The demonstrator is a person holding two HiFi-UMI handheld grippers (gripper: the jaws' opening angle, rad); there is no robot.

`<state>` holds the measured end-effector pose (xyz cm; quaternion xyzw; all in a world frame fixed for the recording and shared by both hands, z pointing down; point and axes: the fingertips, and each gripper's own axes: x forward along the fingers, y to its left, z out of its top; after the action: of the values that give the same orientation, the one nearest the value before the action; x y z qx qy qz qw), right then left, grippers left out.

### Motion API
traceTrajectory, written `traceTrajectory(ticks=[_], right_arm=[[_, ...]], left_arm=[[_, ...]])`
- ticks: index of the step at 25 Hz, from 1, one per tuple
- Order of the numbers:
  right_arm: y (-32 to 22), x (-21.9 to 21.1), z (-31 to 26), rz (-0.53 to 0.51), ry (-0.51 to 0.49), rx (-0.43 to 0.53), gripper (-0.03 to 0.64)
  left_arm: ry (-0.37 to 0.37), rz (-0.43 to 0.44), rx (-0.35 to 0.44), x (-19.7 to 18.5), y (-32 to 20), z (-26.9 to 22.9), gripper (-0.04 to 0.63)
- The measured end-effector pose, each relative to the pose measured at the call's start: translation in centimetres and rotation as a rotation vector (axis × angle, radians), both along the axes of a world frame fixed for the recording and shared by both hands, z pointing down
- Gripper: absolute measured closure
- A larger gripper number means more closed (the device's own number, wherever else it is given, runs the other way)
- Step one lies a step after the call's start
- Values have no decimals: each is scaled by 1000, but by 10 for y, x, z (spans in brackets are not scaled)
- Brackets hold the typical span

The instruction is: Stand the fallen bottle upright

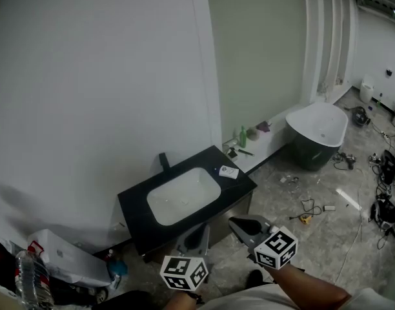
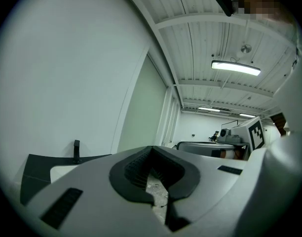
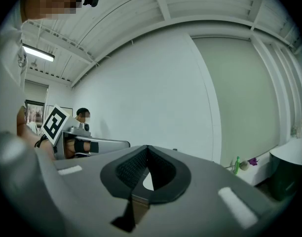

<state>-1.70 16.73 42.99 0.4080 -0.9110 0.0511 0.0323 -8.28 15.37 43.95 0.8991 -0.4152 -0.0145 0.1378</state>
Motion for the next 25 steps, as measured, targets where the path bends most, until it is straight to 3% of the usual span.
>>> traceTrajectory(ticks=[7,16,21,25], right_arm=[[-70,-2,23,-27,15,-28,614],[-240,36,80,-107,57,-127,614],[-353,63,117,-174,151,-232,595],[-421,70,165,-260,288,-356,545]], left_arm=[[-12,-47,-26,-19,-58,23,589],[-16,-107,-58,6,-214,49,589],[-25,-140,-94,28,-300,69,589],[-14,-193,-140,36,-345,89,589]])
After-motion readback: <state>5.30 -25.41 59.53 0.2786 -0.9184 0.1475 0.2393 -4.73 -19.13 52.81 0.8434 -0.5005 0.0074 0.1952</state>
